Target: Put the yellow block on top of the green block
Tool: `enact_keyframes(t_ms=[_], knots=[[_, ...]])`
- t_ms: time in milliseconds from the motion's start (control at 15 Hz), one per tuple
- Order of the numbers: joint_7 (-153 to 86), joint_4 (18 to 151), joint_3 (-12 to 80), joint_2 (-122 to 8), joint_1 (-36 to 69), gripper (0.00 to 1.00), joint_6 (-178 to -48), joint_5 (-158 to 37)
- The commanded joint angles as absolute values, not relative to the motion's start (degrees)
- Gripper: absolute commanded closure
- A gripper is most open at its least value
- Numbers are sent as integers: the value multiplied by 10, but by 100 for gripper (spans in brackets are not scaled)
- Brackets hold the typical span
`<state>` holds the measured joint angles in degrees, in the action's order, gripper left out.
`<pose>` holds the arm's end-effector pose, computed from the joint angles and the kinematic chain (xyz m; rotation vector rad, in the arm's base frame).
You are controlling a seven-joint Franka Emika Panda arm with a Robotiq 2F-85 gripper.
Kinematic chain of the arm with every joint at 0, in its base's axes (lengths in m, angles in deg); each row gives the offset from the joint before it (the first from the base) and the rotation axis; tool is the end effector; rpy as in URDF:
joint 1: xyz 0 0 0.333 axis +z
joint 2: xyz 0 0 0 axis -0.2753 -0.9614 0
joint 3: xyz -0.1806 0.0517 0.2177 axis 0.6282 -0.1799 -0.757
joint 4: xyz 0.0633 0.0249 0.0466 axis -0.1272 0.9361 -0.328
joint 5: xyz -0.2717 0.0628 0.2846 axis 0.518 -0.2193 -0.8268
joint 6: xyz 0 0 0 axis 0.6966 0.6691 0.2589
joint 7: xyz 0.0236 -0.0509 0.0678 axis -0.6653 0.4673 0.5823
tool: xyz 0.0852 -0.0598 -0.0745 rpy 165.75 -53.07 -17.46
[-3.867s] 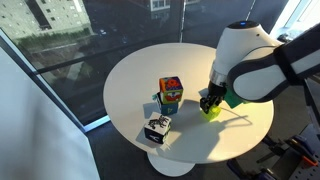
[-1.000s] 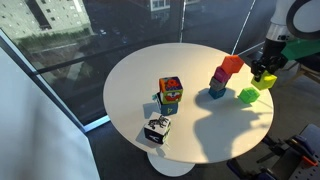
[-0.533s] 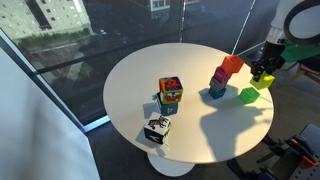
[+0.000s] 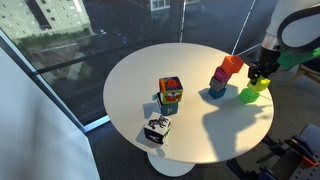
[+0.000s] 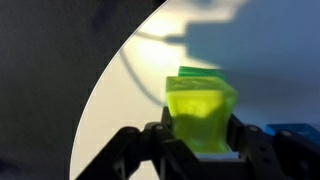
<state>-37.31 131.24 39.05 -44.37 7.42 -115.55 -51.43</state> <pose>0.4551 -0.1490 0.2203 2.9730 -0.4391 -0.1547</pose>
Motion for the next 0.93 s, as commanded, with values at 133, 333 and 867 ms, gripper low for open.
enact_keyframes(t_ms=[133,333,867], knots=[[-337,1312,392,-454,71,59,-1169,-534],[-327,1315,392,-456,72,59,-1174,-545],[-308,1326,392,-452,71,26,-1198,-562]])
